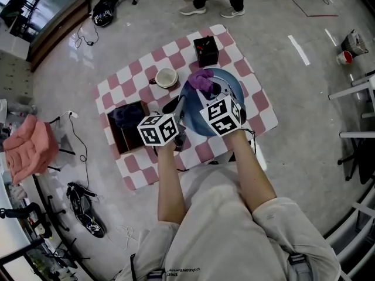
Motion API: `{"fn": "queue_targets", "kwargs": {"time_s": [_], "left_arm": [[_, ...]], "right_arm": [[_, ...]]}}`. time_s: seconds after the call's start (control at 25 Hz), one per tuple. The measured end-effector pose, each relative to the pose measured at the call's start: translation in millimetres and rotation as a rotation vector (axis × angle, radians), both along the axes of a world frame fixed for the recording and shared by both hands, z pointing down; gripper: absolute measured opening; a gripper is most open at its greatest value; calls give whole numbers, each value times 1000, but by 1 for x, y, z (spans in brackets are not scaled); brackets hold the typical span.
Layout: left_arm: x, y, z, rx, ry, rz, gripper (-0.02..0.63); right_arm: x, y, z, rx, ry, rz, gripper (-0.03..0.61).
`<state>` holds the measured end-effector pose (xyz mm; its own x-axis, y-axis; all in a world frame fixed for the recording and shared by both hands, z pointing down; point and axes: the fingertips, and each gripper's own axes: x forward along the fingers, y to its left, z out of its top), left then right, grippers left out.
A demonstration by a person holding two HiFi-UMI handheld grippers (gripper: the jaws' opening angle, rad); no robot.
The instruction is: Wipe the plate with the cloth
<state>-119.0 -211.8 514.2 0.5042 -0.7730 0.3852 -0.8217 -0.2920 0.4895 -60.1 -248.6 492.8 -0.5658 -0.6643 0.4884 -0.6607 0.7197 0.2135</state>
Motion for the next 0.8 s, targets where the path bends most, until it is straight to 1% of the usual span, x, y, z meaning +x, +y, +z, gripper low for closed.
{"fn": "queue_targets", "kwargs": {"time_s": [0.12,0.36,0.64,0.8], "left_arm": [[1,0,-1,0,-3,5,31],[5,1,0,4,-55,29,32],[6,2,-4,15,-48,26,32],[7,2,-5,16,-56,24,32]], "right_arm": [[6,-3,1,-2,-11,21,130],[22,-5,8,-19,-33,81,132],[47,-9,12,-33,-42,149,132],[60,-11,17,-44,-49,184,132]]}}
